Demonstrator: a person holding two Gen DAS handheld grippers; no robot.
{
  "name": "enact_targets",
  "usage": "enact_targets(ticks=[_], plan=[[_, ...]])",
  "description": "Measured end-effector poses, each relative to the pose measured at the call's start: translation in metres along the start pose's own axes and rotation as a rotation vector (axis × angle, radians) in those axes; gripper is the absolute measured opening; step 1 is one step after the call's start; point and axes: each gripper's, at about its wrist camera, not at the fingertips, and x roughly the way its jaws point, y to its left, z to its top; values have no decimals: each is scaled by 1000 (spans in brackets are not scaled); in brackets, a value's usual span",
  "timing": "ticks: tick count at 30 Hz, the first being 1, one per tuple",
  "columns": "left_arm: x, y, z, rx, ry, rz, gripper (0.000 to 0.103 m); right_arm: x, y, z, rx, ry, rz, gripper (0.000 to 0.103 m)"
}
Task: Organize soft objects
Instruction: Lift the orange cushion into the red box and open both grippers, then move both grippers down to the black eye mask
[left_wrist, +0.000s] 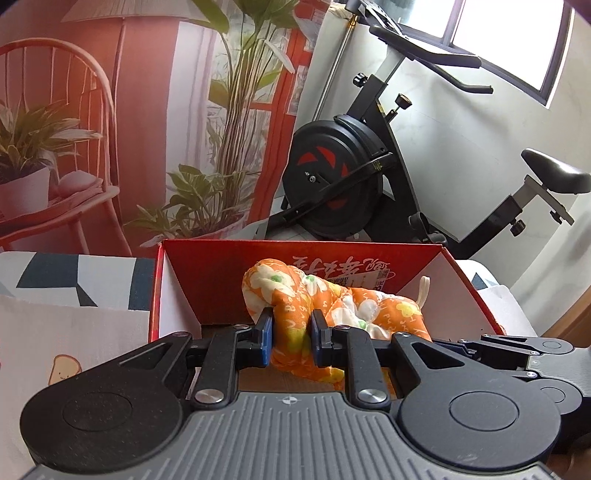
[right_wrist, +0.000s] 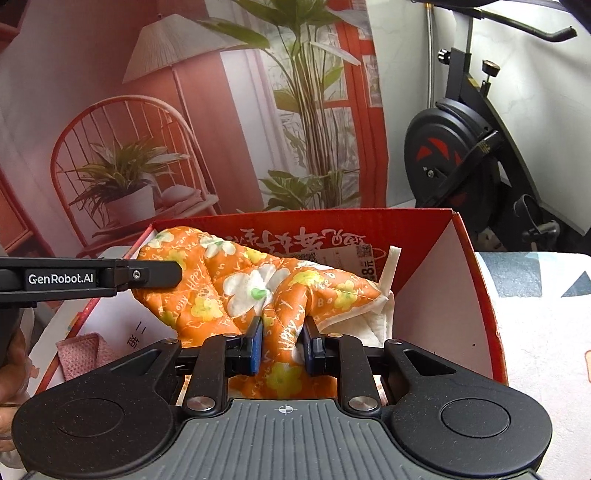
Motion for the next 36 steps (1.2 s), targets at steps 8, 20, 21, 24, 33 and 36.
enact_targets(ticks=[8,20,21,24,33,36], plan=[[-15,-8,-4,71,-22,42,56,-17,-3,-15,0,-20,8,37],[-89,-20,-37,84,-52,18,56,-105,17,-43,-93,-116,14,38],[-96,-19,-42,78,-52,13,56,-112,18,-47,-97,-124,16,38],[-115,-18,-61,60,-59,4,56,-135,21,-63,-106,-152,21,38],[-139,-8,-126,-33,-30,-8,56,-165,31,-133,-93,-173,13,43],[-140,-3,-147,-78,-14,17,56,-163,33,-162,-44,-161,-16,43]])
